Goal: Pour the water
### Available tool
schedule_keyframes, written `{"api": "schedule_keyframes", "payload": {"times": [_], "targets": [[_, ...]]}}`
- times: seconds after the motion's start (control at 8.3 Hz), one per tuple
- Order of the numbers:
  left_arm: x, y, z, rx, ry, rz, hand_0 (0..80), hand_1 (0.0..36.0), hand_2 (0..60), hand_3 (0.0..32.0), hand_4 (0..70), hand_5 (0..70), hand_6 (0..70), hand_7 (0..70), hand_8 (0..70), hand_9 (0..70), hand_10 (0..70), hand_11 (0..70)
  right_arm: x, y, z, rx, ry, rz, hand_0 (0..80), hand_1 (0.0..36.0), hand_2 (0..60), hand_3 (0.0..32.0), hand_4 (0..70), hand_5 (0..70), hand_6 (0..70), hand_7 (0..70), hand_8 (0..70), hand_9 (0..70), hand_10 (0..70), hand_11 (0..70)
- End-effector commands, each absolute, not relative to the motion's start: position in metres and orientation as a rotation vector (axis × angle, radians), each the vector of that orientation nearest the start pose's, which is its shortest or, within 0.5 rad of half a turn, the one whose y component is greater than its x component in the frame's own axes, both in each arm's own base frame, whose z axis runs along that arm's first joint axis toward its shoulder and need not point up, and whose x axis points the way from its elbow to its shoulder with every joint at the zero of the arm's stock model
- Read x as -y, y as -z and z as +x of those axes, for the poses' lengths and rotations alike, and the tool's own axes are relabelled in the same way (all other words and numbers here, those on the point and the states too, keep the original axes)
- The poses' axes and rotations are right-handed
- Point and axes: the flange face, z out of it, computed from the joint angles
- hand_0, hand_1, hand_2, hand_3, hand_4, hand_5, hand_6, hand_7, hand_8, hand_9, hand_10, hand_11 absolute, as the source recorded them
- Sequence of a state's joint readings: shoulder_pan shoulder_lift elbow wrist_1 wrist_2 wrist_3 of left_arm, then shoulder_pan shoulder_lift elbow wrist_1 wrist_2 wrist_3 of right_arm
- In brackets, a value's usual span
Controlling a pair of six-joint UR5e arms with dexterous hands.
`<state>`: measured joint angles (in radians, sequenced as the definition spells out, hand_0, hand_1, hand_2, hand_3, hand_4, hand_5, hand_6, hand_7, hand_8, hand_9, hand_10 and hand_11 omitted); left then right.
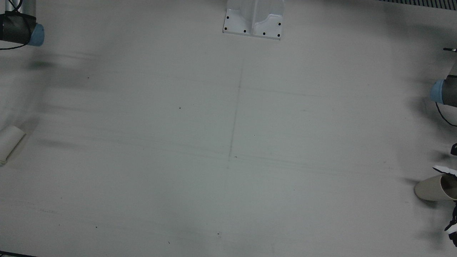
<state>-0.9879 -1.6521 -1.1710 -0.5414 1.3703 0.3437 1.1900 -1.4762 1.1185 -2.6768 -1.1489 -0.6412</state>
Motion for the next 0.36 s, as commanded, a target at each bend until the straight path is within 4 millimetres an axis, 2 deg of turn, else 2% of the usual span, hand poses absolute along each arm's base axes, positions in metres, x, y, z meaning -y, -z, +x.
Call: {"api": "schedule_keyframes", "payload": {"times": [0.0,0.12,0.24], "targets": [[0.519,-0.789,0.153,-2.166,1.682,-0.109,47.5,13.3,7.3,0.0,18.6,0.0,0.0,3.1,0.0,0.0,0.0,0.0,0.535,-0.799,-0.026,-2.529,2.268,-0.827,37.5,0.0,0.0,24.2,0.0,25.9,0.0,0.0,8.7,0.0,0.0,0.0],[0.521,-0.795,0.123,-2.157,1.764,-0.1,47.7,13.5,7.0,0.0,17.7,0.0,0.0,4.2,0.0,0.0,0.0,0.0,0.536,-0.795,-0.027,-2.534,2.256,-0.82,37.3,0.0,0.0,24.4,0.0,26.3,0.0,0.0,8.9,0.0,0.0,0.0],[0.53,-0.792,0.083,-2.19,1.795,-0.031,48.0,13.9,7.0,0.0,17.7,0.0,0.7,5.8,0.0,0.0,0.0,0.0,0.543,-0.776,-0.028,-2.55,2.204,-0.778,36.7,0.0,0.0,25.0,0.0,25.8,0.0,0.0,9.0,0.0,0.0,0.0]]}}
